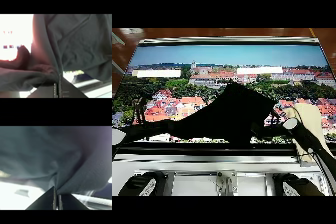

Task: Fold the shirts.

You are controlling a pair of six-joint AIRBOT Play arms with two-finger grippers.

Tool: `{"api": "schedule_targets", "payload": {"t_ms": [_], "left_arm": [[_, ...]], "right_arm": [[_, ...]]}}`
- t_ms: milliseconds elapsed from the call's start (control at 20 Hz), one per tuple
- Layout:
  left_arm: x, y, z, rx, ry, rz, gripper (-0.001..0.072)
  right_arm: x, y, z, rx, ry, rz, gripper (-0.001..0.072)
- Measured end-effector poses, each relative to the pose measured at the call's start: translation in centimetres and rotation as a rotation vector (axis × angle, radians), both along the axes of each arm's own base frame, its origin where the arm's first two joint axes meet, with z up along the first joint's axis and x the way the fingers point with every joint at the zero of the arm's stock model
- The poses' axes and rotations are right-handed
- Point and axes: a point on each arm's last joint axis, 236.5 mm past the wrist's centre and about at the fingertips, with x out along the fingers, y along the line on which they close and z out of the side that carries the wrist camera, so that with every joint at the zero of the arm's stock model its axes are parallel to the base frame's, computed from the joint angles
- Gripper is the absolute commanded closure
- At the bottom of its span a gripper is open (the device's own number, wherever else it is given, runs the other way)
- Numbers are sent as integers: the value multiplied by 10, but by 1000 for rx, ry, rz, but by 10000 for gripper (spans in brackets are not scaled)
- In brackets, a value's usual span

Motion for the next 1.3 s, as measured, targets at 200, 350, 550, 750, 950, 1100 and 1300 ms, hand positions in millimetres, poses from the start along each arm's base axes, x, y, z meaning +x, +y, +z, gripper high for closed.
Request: {"api": "schedule_targets", "payload": {"t_ms": [200,350,550,750,950,1100,1300], "left_arm": [[35,24,105,47,-294,46,671],[38,58,253,106,-649,154,670],[-24,73,418,176,-1058,255,670],[-89,66,489,230,-1275,288,670],[-118,71,501,344,-1330,328,670],[-106,84,467,459,-1202,321,671],[-65,107,383,540,-924,287,670]], "right_arm": [[47,-20,137,-172,-418,240,643],[67,-67,313,-412,-870,146,643],[5,-109,515,-494,-1338,-122,643],[-45,-117,572,-445,-1464,-216,642],[-55,-122,555,-454,-1366,-209,642],[-44,-127,500,-506,-1125,-152,642],[-11,-127,395,-567,-722,-23,642]]}}
